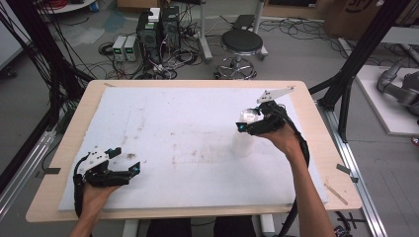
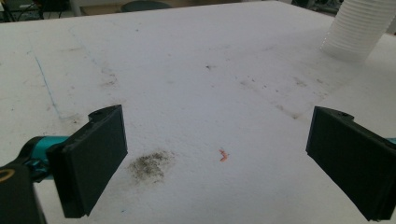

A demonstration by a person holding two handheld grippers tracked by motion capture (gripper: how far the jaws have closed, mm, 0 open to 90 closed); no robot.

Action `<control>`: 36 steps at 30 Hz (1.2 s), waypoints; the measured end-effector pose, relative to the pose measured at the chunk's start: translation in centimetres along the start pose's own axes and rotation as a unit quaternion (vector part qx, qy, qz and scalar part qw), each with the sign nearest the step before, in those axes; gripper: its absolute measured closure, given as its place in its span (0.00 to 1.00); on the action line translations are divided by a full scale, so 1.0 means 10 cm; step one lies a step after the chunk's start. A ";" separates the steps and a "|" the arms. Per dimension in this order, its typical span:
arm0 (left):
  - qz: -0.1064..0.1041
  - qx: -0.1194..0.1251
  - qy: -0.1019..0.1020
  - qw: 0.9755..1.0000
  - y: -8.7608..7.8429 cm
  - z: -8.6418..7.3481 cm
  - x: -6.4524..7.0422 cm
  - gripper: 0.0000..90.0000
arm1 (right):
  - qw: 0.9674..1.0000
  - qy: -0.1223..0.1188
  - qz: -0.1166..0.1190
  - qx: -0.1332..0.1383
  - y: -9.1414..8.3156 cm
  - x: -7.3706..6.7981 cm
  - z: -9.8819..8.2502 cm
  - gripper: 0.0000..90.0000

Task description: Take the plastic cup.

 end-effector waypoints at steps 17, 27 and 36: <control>0.002 -0.003 0.001 1.000 0.00 0.00 0.00 0.06 | 1.000 -0.004 -0.006 -0.005 -0.01 -0.02 -0.01 0.43; 0.000 -0.003 0.001 1.000 0.01 0.00 0.01 0.06 | 1.000 -0.003 -0.006 -0.004 -0.04 -0.04 0.05 0.43; -0.001 -0.004 0.001 1.000 0.01 0.00 0.00 0.06 | 1.000 -0.007 -0.015 0.014 -0.28 -0.06 0.25 0.45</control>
Point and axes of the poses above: each handheld gripper's, and its own axes: y roughly forward along the jaws, z roughly out of its top, x roughly to its right, the point moved 9 cm from there along y, roughly forward along the jaws, and after that the axes turned 10 degrees about -x, right-handed, at the moved point
